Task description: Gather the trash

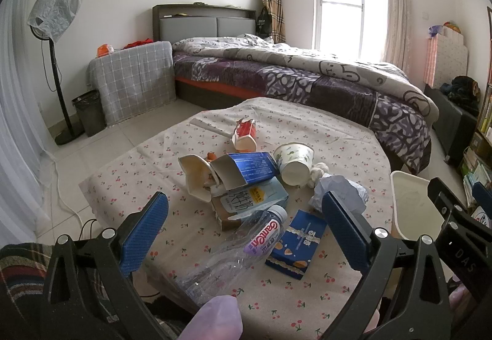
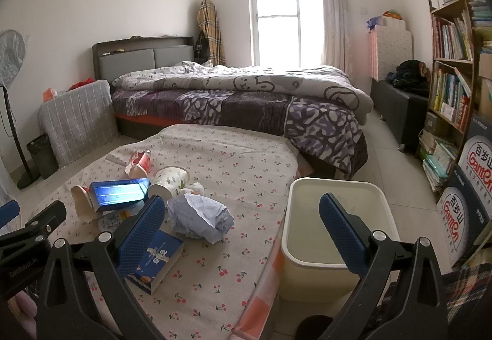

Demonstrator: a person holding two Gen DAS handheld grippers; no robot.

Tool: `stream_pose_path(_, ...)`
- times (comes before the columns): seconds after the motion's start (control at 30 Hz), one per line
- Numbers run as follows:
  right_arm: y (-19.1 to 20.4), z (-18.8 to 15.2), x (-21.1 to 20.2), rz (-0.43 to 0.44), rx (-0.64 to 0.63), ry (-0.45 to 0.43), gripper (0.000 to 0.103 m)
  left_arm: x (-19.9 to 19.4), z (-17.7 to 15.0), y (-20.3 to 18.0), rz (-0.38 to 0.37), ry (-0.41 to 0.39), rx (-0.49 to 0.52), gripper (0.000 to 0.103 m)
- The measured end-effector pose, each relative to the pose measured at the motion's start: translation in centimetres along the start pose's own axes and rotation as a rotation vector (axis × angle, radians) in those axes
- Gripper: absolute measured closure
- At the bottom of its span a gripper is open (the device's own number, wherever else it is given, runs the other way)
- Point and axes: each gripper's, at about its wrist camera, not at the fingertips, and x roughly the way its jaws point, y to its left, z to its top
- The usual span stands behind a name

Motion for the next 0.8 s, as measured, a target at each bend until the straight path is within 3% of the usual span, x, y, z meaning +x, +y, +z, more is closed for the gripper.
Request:
stream_pose_path(0.5,0.2,-0.1,0.1,-0.001,-0.006,0.014,0.005,0.8,-0.9,0.8,-0.001,0.035,0.0,0.007)
stream_pose_path(0.63,-0.1,0.0,1.1,0.004,0.012,0.088,0.005,3.3,0.5,1.5,-0.014,0.185,0.041,0.007)
stream_pose_path(0.73,-0.8,0.0,2.7,0.022,0.045,0.189,0.005,5.9,1.5,2.4,-0.033,0.342,0.061,0.007)
stream_pose_path(0.8,-1.5,-0.4,4.0,0.035,0.089,0.268,0.005,7.9,1.5,2.6,-0.062,0.487,0.126,0.007)
